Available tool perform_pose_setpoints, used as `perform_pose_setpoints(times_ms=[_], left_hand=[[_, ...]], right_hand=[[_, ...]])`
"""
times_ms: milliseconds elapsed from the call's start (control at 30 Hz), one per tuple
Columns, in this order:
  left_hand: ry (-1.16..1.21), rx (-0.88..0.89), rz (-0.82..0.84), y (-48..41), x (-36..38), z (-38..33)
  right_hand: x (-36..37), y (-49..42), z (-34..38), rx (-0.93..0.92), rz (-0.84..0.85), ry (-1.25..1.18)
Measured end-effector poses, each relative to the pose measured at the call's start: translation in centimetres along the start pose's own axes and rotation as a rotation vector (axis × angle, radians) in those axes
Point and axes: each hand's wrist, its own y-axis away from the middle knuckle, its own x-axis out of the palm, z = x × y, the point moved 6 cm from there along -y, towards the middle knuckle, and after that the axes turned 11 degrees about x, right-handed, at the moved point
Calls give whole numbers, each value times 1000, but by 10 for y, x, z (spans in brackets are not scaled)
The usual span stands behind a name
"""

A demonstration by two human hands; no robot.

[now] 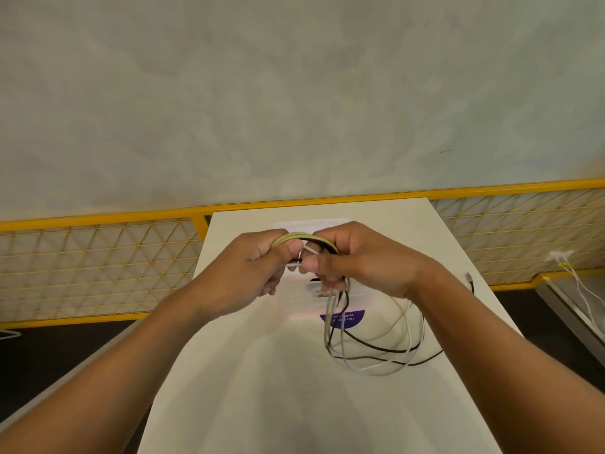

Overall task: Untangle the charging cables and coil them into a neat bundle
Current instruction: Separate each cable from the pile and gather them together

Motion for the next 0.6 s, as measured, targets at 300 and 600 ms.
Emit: perform_pose_setpoints(times_ms=[300,600], left_hand=[[23,-232,326,0,-5,11],[46,-248,409,-11,4,2]], right_hand=[[13,-8,-11,99,-38,-11],[8,-10,-7,68,-124,3]])
